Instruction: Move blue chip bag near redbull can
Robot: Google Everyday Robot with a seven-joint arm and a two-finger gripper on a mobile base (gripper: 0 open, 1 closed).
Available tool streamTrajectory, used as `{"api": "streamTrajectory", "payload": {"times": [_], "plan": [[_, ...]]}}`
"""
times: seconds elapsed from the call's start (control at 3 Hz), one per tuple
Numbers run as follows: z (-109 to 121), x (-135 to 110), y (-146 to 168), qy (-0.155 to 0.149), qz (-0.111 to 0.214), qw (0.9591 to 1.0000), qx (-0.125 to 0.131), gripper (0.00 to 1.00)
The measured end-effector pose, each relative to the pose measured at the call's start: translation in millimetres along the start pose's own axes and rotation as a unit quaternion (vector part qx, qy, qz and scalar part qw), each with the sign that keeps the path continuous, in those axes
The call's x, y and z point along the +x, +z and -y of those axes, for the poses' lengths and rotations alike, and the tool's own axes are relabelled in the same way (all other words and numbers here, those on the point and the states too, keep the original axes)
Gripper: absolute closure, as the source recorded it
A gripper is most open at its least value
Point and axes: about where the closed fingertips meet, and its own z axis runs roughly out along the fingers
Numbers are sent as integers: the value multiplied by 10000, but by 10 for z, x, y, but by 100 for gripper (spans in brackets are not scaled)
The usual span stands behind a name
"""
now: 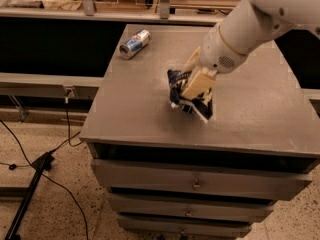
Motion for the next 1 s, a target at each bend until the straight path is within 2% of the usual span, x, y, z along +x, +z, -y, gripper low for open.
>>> {"api": "streamTrajectory", "payload": {"times": [0.33, 0.67, 1.0], "plan": [[383, -160, -146, -190, 237, 9987, 417, 100], [728, -410, -131, -329, 159, 9954, 882, 100], [1180, -621, 69, -327, -160, 9901, 1359, 100]]}}
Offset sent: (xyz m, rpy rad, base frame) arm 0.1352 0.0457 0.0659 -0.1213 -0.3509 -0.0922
